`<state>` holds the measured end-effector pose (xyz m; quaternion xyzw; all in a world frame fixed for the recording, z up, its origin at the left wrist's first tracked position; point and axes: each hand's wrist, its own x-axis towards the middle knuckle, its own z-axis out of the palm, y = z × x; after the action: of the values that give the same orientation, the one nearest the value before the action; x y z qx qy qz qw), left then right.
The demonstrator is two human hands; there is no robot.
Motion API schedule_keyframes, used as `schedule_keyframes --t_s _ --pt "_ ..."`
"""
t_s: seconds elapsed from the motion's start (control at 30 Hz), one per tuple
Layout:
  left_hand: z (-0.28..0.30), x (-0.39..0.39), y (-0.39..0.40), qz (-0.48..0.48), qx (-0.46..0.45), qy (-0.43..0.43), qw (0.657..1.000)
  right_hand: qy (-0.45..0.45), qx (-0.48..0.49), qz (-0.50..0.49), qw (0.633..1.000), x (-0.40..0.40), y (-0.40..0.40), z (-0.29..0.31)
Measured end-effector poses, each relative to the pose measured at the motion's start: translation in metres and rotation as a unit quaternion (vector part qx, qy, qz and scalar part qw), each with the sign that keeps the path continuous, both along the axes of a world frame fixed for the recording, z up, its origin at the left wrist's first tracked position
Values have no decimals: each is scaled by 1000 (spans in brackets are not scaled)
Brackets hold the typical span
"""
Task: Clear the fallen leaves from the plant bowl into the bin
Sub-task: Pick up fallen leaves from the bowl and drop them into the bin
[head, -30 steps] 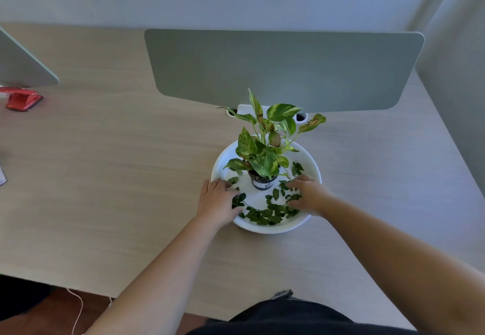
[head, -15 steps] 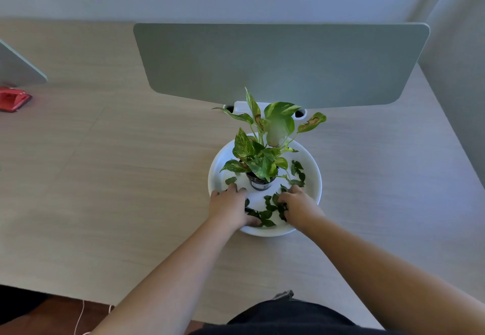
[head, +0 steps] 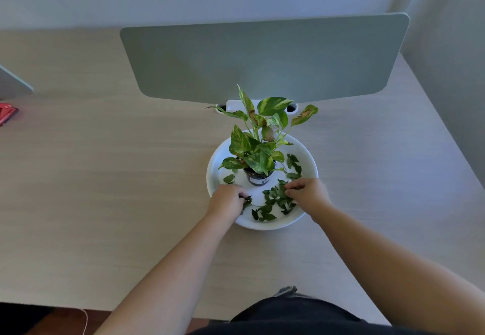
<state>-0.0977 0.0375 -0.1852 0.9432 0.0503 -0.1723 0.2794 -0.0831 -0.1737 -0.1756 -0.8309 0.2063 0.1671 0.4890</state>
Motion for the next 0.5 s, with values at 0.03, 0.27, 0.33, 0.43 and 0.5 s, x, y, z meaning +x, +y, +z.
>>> schedule_keyframes --t_s 0.03,0.27,0.33,0.43,0.5 --pt "1 0 3 9 -12 -2 1000 9 28 -32 999 -1 1 -1" --pt "1 1 19 80 -137 -11 987 16 146 -164 975 -9 11 -3" --pt "3 1 23 141 -229 20 963 22 186 -204 961 -13 16 -1" --pt "5 5 27 217 -358 80 905 23 251 -268 930 -24 23 2" --pt "8 8 25 249 -407 108 872 15 301 -303 904 -32 25 6"
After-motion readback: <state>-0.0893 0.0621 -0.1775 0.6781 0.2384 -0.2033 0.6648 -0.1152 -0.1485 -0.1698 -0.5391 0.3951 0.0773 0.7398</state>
